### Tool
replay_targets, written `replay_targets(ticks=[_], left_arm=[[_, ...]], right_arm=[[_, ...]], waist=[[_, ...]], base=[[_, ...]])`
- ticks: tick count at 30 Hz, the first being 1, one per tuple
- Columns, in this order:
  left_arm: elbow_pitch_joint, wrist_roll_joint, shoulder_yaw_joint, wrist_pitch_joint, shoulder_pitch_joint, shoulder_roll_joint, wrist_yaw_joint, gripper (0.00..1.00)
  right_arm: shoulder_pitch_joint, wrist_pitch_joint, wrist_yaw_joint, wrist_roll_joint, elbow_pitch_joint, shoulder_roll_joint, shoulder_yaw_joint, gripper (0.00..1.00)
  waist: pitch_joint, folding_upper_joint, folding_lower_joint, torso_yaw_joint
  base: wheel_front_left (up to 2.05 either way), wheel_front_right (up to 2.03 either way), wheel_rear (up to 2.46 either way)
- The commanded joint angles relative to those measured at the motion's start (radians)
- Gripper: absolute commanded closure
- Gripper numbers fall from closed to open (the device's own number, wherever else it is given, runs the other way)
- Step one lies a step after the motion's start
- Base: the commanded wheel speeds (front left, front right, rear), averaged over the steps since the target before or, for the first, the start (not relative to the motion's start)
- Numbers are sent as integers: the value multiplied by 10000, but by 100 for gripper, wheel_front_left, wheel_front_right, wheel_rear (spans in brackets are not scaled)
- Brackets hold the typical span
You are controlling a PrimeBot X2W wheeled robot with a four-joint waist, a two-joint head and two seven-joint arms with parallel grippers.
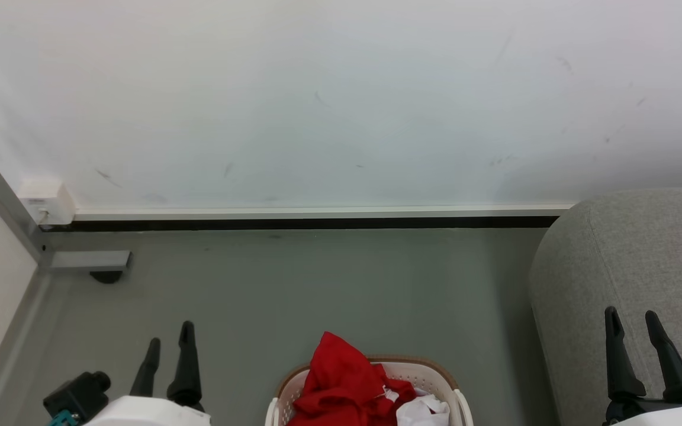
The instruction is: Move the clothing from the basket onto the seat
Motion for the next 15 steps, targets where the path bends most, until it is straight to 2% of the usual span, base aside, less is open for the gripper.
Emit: replay_targets(ticks=[1,15], left_arm=[[-11,415,-11,-96,-87,78,19,0],[332,1997,-28,-464,-63,86,73,0]], right_arm=[[-52,-73,-13,-457,-15,-11,-131,0],[-40,-87,-15,-2380,140,298,-468,0]], waist=[[-2,-1,0,-1],[-43,-1,0,22]], base=[[0,0,0],[0,0,0]])
